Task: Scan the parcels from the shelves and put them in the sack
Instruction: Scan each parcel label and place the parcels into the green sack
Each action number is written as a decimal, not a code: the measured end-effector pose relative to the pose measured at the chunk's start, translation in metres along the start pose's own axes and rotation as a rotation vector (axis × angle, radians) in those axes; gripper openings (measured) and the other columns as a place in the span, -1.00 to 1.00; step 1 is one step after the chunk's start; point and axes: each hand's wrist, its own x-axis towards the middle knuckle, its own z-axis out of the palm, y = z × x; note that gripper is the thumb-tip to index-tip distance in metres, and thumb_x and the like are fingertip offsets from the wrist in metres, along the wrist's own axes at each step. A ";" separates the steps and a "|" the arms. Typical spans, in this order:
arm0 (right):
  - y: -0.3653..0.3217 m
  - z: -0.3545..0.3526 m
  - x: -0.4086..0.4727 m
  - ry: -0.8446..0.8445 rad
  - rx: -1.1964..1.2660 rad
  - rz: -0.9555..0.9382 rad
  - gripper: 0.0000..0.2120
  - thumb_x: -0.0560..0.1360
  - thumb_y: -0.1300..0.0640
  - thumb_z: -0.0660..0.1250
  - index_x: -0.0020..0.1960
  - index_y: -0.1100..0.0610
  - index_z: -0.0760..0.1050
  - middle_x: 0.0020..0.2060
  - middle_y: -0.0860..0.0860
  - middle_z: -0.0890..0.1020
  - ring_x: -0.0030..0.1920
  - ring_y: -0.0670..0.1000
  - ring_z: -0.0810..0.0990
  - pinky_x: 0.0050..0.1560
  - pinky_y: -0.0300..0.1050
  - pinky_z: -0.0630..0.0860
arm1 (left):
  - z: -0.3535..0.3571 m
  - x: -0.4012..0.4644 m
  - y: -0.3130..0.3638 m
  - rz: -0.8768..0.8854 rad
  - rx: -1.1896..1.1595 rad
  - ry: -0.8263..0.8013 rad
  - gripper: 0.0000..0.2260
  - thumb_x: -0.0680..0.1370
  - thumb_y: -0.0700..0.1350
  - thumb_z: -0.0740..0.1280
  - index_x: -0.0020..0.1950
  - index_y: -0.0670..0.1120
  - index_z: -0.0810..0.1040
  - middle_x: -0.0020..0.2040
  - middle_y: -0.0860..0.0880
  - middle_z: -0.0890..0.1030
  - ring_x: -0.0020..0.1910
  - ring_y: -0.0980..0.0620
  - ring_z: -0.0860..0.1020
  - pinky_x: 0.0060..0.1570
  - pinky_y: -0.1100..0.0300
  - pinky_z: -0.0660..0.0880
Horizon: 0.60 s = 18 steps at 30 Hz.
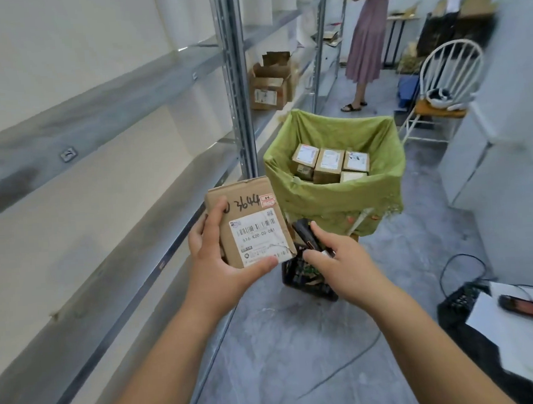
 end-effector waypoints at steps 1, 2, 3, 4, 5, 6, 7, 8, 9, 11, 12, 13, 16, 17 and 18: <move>0.006 -0.009 0.007 -0.004 -0.015 0.015 -0.34 0.54 -0.07 0.35 0.61 -0.15 0.26 0.25 0.00 0.65 0.19 -0.15 0.59 -0.16 -0.43 0.39 | 0.011 0.010 0.000 -0.001 -0.005 -0.012 0.04 0.11 0.32 0.62 0.47 0.60 0.14 0.51 0.15 0.18 0.43 0.31 0.34 0.40 0.17 0.38; 0.013 -0.017 0.014 -0.005 -0.020 0.030 -0.35 0.55 -0.07 0.35 0.61 -0.14 0.26 0.27 0.01 0.64 0.19 -0.07 0.60 -0.15 -0.42 0.38 | 0.022 0.020 0.000 -0.003 -0.015 -0.024 0.04 0.11 0.32 0.63 0.47 0.61 0.14 0.50 0.16 0.17 0.41 0.36 0.32 0.36 0.22 0.35; 0.018 -0.024 0.021 0.000 -0.019 0.044 -0.35 0.56 -0.06 0.35 0.62 -0.13 0.26 0.28 0.03 0.63 0.20 0.00 0.61 -0.12 -0.41 0.39 | 0.032 0.031 -0.001 -0.008 -0.026 -0.036 0.03 0.11 0.32 0.63 0.46 0.61 0.14 0.49 0.20 0.17 0.40 0.39 0.30 0.32 0.25 0.34; 0.024 -0.031 0.029 0.011 -0.018 0.057 -0.35 0.57 -0.06 0.35 0.62 -0.11 0.25 0.29 0.06 0.62 0.18 0.03 0.61 -0.10 -0.38 0.41 | 0.041 0.042 -0.003 -0.014 -0.034 -0.049 0.03 0.11 0.31 0.63 0.45 0.62 0.14 0.47 0.23 0.16 0.39 0.41 0.29 0.31 0.27 0.32; 0.030 -0.037 0.037 0.026 -0.022 0.070 -0.35 0.58 -0.06 0.34 0.63 -0.09 0.25 0.29 0.06 0.61 0.15 0.03 0.61 -0.08 -0.36 0.43 | 0.050 0.054 -0.005 -0.020 -0.036 -0.065 0.03 0.11 0.31 0.63 0.44 0.63 0.14 0.47 0.26 0.15 0.39 0.41 0.28 0.30 0.27 0.31; 0.035 -0.043 0.046 0.044 -0.031 0.086 -0.35 0.58 -0.07 0.34 0.63 -0.09 0.24 0.30 0.05 0.58 0.13 0.01 0.59 -0.07 -0.35 0.44 | 0.059 0.065 -0.007 -0.027 -0.036 -0.083 0.02 0.11 0.31 0.63 0.43 0.63 0.14 0.47 0.26 0.15 0.39 0.36 0.30 0.30 0.26 0.30; 0.041 -0.049 0.054 0.059 -0.039 0.105 -0.35 0.58 -0.09 0.33 0.63 -0.11 0.23 0.32 0.03 0.54 0.13 -0.01 0.55 -0.04 -0.31 0.44 | 0.068 0.076 -0.010 -0.034 -0.036 -0.103 0.02 0.12 0.32 0.64 0.43 0.63 0.14 0.47 0.25 0.15 0.39 0.29 0.33 0.30 0.24 0.30; 0.046 -0.054 0.062 0.068 -0.041 0.128 -0.34 0.58 -0.13 0.32 0.63 -0.14 0.21 0.34 0.01 0.50 0.16 -0.03 0.52 0.02 -0.23 0.44 | 0.077 0.088 -0.014 -0.044 -0.037 -0.124 0.02 0.12 0.31 0.64 0.43 0.64 0.13 0.47 0.24 0.15 0.39 0.25 0.35 0.28 0.23 0.32; 0.050 -0.058 0.071 0.074 -0.038 0.151 -0.33 0.58 -0.15 0.31 0.64 -0.16 0.20 0.35 0.00 0.48 0.21 -0.02 0.50 0.12 -0.13 0.46 | 0.086 0.100 -0.018 -0.056 -0.044 -0.143 0.02 0.12 0.31 0.64 0.43 0.64 0.13 0.47 0.22 0.16 0.37 0.25 0.37 0.26 0.22 0.34; 0.060 -0.066 0.091 0.088 -0.032 0.183 -0.31 0.55 -0.19 0.30 0.64 -0.16 0.19 0.35 0.02 0.48 0.27 0.01 0.50 0.29 0.02 0.47 | 0.105 0.125 -0.028 -0.075 -0.071 -0.173 0.01 0.12 0.29 0.65 0.41 0.65 0.14 0.49 0.18 0.18 0.36 0.28 0.38 0.30 0.18 0.39; 0.064 -0.069 0.101 0.094 -0.033 0.196 -0.29 0.53 -0.20 0.30 0.64 -0.16 0.20 0.34 0.02 0.49 0.27 0.01 0.50 0.33 0.05 0.46 | 0.115 0.139 -0.034 -0.083 -0.087 -0.191 0.01 0.13 0.27 0.66 0.41 0.65 0.14 0.48 0.18 0.19 0.37 0.25 0.39 0.36 0.12 0.41; 0.069 -0.072 0.114 0.100 -0.034 0.211 -0.28 0.52 -0.21 0.29 0.64 -0.16 0.21 0.33 0.02 0.50 0.26 0.01 0.51 0.34 0.06 0.46 | 0.126 0.153 -0.040 -0.089 -0.098 -0.214 0.01 0.14 0.26 0.66 0.41 0.65 0.14 0.47 0.20 0.19 0.40 0.20 0.40 0.41 0.04 0.42; 0.083 -0.081 0.160 0.120 -0.043 0.260 -0.31 0.55 -0.19 0.31 0.63 -0.16 0.21 0.32 0.01 0.50 0.24 -0.01 0.52 0.36 0.06 0.45 | 0.161 0.204 -0.060 -0.109 -0.109 -0.273 0.01 0.15 0.27 0.67 0.42 0.64 0.13 0.44 0.23 0.20 0.43 0.10 0.40 0.46 -0.08 0.43; 0.087 -0.084 0.177 0.125 -0.042 0.273 -0.32 0.56 -0.17 0.31 0.64 -0.15 0.21 0.32 0.01 0.50 0.23 -0.01 0.53 0.35 0.04 0.45 | 0.173 0.223 -0.067 -0.120 -0.120 -0.294 0.01 0.15 0.28 0.67 0.41 0.65 0.13 0.45 0.22 0.19 0.44 0.08 0.40 0.46 -0.10 0.44; 0.091 -0.087 0.195 0.128 -0.044 0.285 -0.33 0.57 -0.16 0.31 0.64 -0.15 0.20 0.30 0.02 0.51 0.19 -0.02 0.54 0.31 0.01 0.47 | 0.184 0.244 -0.075 -0.129 -0.133 -0.317 0.00 0.15 0.28 0.66 0.40 0.66 0.13 0.46 0.20 0.19 0.45 0.06 0.41 0.44 -0.12 0.45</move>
